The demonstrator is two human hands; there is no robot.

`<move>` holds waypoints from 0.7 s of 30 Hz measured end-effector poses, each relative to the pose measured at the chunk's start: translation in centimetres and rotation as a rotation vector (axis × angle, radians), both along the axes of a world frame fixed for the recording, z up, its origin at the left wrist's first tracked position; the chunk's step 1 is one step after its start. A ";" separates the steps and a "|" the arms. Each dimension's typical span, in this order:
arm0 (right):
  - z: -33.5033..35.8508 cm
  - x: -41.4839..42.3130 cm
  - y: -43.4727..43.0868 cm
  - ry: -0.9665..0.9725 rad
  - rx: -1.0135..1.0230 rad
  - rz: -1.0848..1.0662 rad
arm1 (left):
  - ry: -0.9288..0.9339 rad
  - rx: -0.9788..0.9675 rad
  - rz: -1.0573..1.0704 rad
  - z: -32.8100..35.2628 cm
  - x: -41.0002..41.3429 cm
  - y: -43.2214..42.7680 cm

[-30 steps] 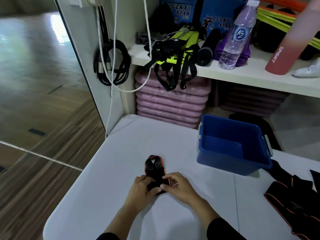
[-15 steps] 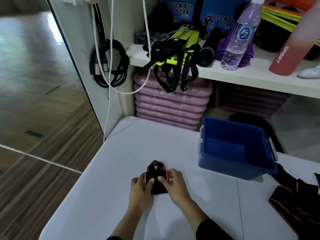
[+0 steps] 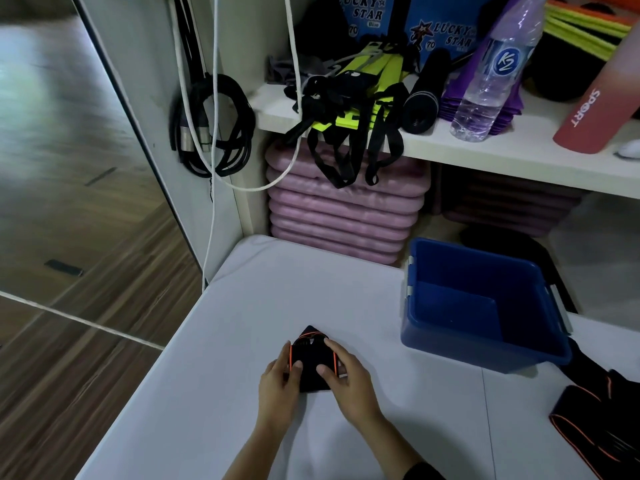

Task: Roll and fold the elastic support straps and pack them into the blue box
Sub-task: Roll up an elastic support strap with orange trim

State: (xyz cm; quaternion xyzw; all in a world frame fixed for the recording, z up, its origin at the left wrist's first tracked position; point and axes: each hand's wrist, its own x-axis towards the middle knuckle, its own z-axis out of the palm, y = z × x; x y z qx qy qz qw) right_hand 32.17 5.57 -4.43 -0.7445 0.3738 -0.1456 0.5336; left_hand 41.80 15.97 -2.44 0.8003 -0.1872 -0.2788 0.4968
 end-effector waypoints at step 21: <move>-0.6 14.3 -5.8 -0.010 -0.025 0.120 | -0.216 0.028 0.100 -0.1 13.6 -4.9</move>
